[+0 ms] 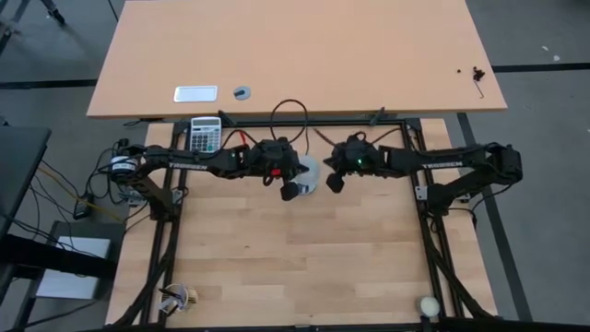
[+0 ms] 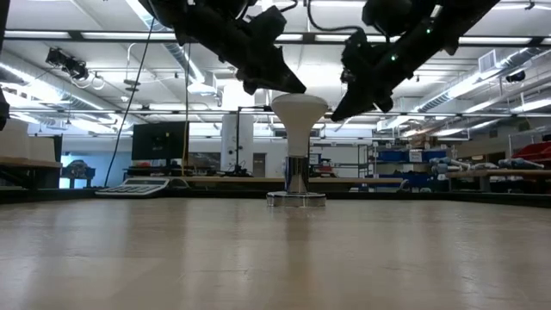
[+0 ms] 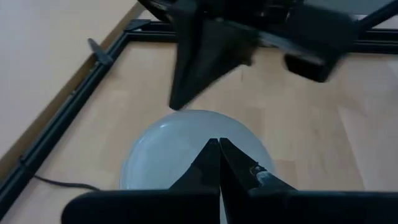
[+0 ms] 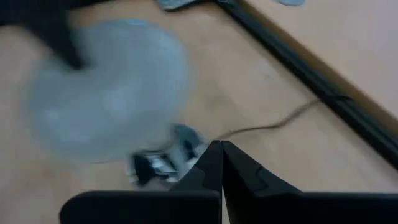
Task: Screw lightbulb
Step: Remove the lightbulb from the lamp
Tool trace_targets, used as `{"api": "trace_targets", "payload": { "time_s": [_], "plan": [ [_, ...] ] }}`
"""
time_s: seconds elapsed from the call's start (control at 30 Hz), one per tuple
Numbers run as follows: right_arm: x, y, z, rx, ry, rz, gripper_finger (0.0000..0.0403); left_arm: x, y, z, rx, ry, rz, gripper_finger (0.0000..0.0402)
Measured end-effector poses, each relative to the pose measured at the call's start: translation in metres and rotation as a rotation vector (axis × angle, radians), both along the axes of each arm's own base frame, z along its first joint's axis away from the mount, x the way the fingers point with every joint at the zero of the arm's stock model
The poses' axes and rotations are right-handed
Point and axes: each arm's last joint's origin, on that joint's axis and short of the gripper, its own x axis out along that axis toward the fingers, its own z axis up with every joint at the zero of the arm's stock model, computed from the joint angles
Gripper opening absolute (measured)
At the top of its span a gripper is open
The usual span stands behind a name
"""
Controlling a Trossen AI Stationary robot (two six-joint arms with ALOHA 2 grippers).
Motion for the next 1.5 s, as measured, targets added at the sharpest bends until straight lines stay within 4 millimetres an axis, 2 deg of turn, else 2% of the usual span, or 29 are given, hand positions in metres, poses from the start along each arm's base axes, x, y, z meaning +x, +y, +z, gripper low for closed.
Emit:
{"api": "trace_targets", "payload": {
  "time_s": [0.1,0.17,0.43,0.63,0.93,1.5],
  "plan": [
    [-0.006,-0.006,0.006,-0.012,-0.012,-0.026,0.0011,0.000,-0.001,0.000,0.003,0.001,0.003,0.0000],
    [-0.008,-0.003,0.013,0.011,-0.053,0.025,0.0011,0.000,-0.001,0.000,0.005,0.001,0.007,0.0000],
    [0.001,0.042,0.018,0.055,-0.108,0.261,0.0011,0.000,0.005,0.000,0.015,-0.005,0.036,0.0000],
    [0.010,0.062,0.015,0.004,-0.132,0.276,0.0011,0.000,0.006,0.000,0.003,-0.012,0.057,0.0000],
    [0.025,0.058,0.000,0.004,-0.127,0.259,0.0011,-0.001,0.007,0.000,0.003,-0.007,0.099,0.0000],
    [0.023,0.035,-0.005,0.016,-0.097,0.151,0.0011,-0.002,0.007,-0.001,0.007,0.007,0.111,0.0000]
  ]
}}
